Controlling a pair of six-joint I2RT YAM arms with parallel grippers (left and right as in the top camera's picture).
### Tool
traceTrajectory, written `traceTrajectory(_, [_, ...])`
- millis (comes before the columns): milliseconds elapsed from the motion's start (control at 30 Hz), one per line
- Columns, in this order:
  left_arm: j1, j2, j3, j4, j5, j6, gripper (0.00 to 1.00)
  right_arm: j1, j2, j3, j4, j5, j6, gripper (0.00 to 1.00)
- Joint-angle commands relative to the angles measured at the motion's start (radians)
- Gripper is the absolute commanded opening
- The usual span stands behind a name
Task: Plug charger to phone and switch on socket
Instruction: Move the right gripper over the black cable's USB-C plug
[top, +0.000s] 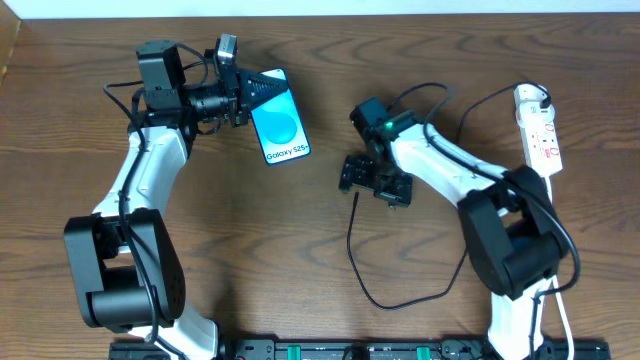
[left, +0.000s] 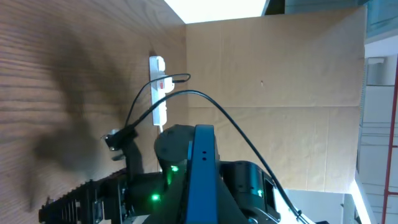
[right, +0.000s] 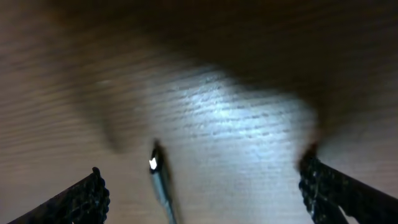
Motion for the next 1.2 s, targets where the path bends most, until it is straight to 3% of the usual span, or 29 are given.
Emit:
traceTrajectory(0, [0.005,-0.022,0.006,0.005,0.038,0.017,0.07,0.003,0.022,0.037,-0.005,0.011,-0.039,0.97])
traceTrajectory(467, [0.005,-0.022,0.006,0.005,0.031,0.017,0.07,0.011,0.032,0.076,-0.059,0.023,-0.107,0.93])
traceTrajectory(1167, [0.005,-0.022,0.006,0.005,0.031,0.017,0.08,0.104,0.033,0.130,-0.089,0.128,-0.069,0.88])
